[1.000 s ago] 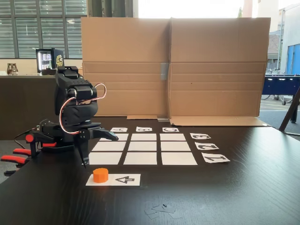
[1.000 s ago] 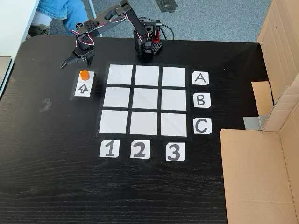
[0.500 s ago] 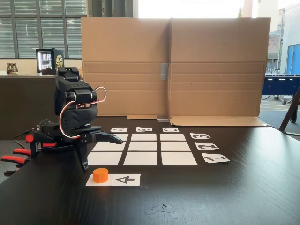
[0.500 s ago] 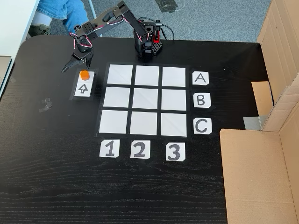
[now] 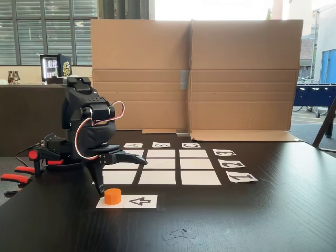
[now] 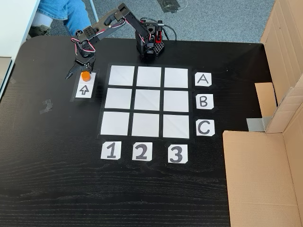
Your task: Pick up the round, orange token and place it in the grid on square B1.
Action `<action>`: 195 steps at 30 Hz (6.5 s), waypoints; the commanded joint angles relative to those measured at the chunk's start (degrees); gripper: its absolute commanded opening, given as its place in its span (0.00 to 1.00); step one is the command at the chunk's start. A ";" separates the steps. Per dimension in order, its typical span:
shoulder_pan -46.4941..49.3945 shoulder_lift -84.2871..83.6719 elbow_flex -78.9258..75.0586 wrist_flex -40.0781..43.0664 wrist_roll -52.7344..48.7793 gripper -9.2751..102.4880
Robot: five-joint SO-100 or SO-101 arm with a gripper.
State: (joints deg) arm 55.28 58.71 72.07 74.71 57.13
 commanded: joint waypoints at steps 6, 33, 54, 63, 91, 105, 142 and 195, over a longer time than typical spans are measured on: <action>-0.88 -0.18 -2.29 0.62 -0.35 0.88; 0.18 -3.08 -5.80 0.53 -1.05 0.14; 4.04 16.17 -4.04 0.62 0.35 0.08; -4.31 33.40 5.54 1.14 0.62 0.08; -34.89 42.28 25.22 0.62 18.98 0.08; -30.94 32.52 26.02 -4.83 21.45 0.08; -34.63 12.57 15.64 -8.17 23.64 0.08; 0.44 104.41 90.62 -59.24 40.87 0.42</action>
State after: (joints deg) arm 50.62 155.13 159.52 17.93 92.90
